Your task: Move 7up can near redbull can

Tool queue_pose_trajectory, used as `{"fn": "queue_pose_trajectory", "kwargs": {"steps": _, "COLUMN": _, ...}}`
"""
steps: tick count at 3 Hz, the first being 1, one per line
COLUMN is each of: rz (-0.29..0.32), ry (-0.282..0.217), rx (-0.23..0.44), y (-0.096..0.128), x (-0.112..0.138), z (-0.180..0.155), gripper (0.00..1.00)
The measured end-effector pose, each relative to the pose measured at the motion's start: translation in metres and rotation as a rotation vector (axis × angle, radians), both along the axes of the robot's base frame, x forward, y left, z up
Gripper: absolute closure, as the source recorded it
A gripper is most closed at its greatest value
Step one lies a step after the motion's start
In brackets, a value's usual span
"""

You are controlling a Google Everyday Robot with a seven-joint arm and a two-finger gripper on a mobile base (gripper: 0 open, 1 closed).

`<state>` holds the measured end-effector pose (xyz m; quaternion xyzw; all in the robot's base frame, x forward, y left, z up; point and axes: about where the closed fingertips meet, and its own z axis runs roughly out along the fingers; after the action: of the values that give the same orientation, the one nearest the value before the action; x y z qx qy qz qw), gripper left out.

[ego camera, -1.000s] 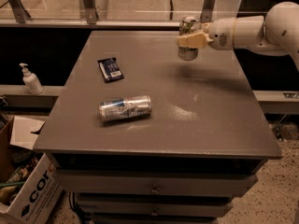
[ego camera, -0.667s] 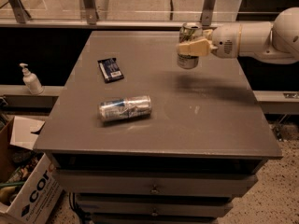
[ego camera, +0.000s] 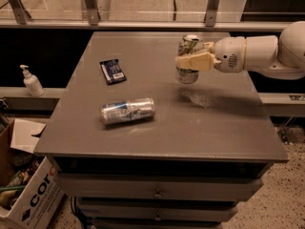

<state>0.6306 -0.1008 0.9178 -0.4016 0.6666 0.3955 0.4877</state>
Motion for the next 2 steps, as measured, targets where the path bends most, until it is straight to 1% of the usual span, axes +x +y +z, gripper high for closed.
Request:
{"fn": "queue_pose_trajectory", "kwargs": {"steps": 1, "rz": 0.015, "ry": -0.013, "rx": -0.004, "y": 0.002, "x": -0.002, "z": 0.0, "gripper": 1.0}}
{"fn": "queue_pose_trajectory", "kwargs": {"steps": 2, "rz": 0.06, "ry": -0.03, "rx": -0.009, "y": 0.005, "x": -0.024, "z": -0.005, "gripper": 1.0}}
